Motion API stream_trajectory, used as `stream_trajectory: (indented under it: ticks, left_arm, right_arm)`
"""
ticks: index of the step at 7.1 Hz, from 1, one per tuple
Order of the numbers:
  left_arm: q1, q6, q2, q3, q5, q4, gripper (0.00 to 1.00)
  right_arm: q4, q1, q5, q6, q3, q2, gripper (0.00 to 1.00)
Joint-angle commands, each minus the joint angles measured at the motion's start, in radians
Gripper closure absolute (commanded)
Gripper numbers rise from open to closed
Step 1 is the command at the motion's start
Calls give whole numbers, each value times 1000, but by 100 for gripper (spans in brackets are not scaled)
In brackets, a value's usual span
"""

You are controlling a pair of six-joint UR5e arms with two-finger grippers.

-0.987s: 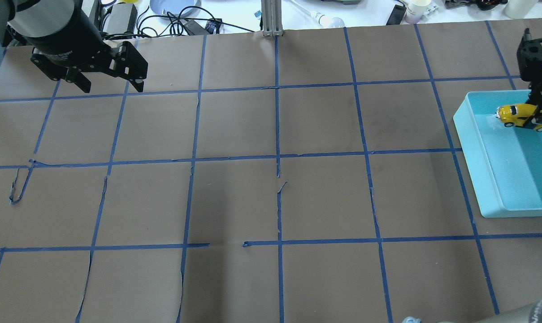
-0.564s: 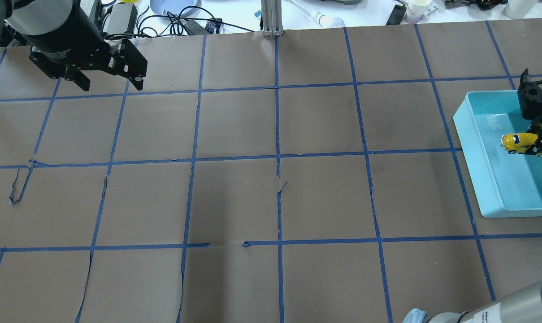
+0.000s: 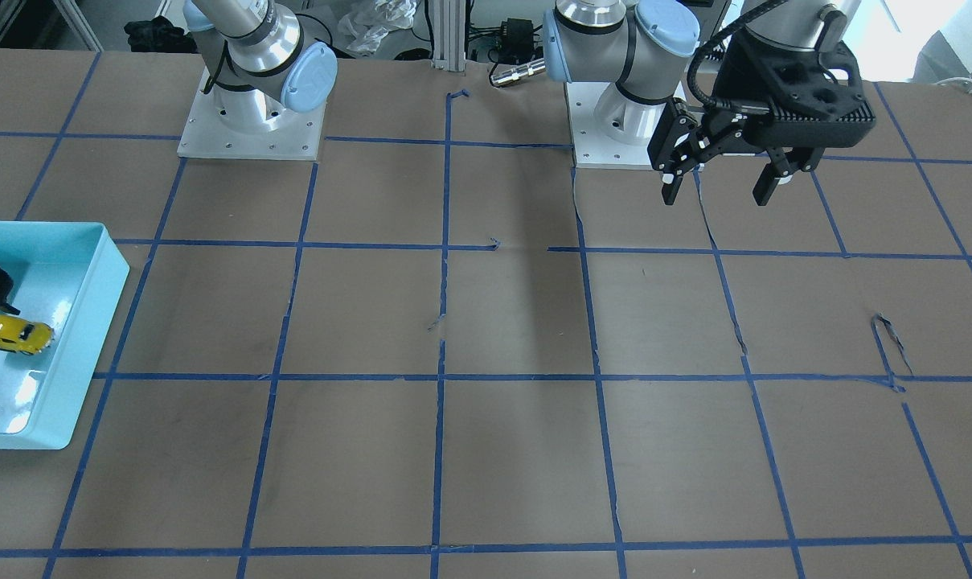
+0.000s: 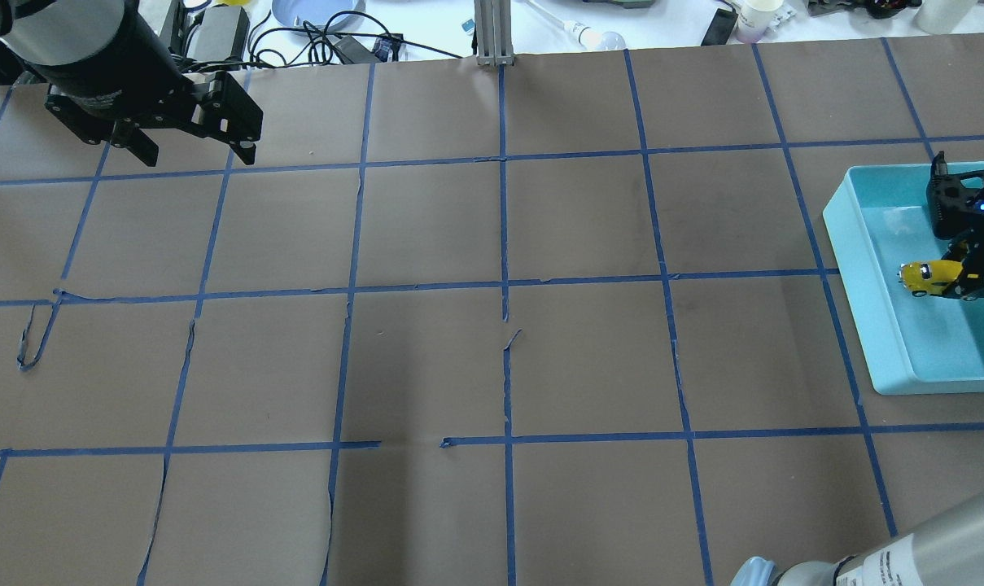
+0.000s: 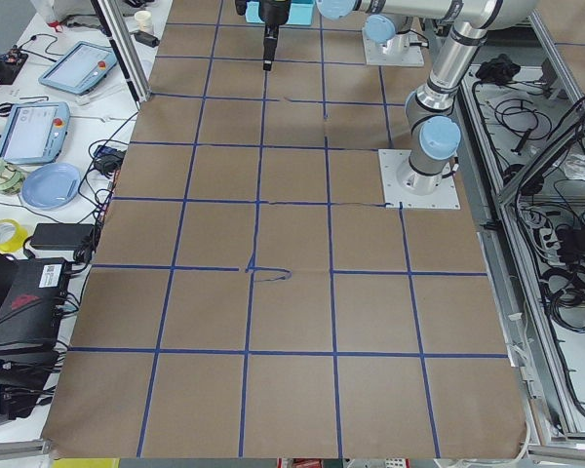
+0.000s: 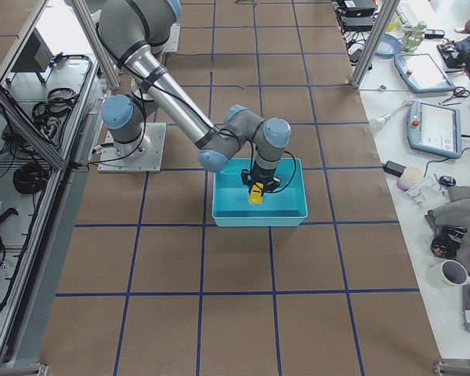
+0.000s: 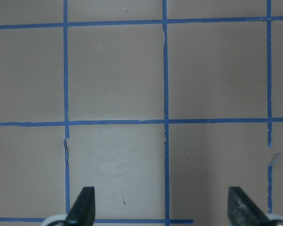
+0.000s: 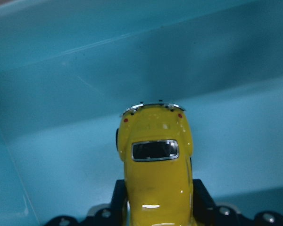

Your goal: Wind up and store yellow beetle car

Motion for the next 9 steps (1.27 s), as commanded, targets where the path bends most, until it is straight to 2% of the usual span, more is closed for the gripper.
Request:
stream_trajectory:
  ticks: [1,4,5,7,8,9]
  left_arm:
    - [-2,0,-1,0,-1,0,0]
    - [-2,2,2,-2,-1,0,0]
    - [2,7,0,-2,1,0,0]
    - [1,8,0,0,1,0,0]
    - [8,8,0,1,-1,0,0]
    - [2,8,0,0,1,0,0]
  right_arm:
    - [-3,1,44,161,-18,-75,0]
    - [108,45,46,714,-106,-212,0]
    - [145,108,46,970,-143,-244,0]
    - [177,185,44,1507,-150,-293,0]
    - [322,219,46,1676,-157,-325,0]
    - [390,277,44,1851,-157,-377,0]
